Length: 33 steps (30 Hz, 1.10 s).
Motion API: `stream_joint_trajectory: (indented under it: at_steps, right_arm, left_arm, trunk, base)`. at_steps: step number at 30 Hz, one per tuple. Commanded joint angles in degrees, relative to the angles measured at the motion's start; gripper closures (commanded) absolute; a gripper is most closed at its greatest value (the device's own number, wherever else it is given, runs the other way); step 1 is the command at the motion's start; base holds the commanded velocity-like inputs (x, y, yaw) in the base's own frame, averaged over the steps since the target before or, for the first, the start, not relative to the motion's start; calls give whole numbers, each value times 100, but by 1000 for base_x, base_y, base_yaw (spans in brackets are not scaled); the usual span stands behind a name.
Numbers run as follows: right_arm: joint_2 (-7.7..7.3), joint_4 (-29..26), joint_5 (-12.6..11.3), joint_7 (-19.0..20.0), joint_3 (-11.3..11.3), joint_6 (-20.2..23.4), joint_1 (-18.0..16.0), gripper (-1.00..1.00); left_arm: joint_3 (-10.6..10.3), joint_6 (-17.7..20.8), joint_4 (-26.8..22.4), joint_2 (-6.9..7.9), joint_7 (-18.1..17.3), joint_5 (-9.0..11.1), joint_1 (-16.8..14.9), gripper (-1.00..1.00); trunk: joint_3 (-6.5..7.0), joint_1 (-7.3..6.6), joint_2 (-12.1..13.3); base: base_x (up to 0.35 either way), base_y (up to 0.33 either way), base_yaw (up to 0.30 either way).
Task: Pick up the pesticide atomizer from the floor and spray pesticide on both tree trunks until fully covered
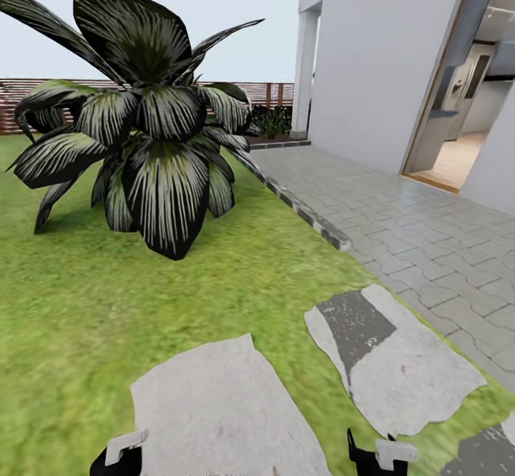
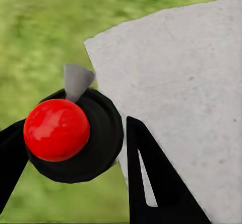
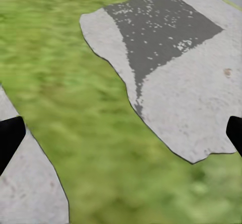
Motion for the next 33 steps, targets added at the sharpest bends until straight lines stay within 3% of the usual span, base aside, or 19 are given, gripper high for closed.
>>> stream_joint_trajectory:
  at_steps: [1, 33]
  right_arm:
    - [1, 2, 2, 7, -23, -18, -2, -100]
    - [1, 1, -1, 7, -27, -18, -2, -100]
  left_arm:
    - [1, -20, 7, 0, 19, -7, -5, 100]
    - [-3, -26, 8, 0, 19, -15, -5, 100]
  trunk:
    - [-8, -1, -2]
    - [-76, -1, -2]
  base:
    - [0, 0, 273]
    - [0, 0, 278]
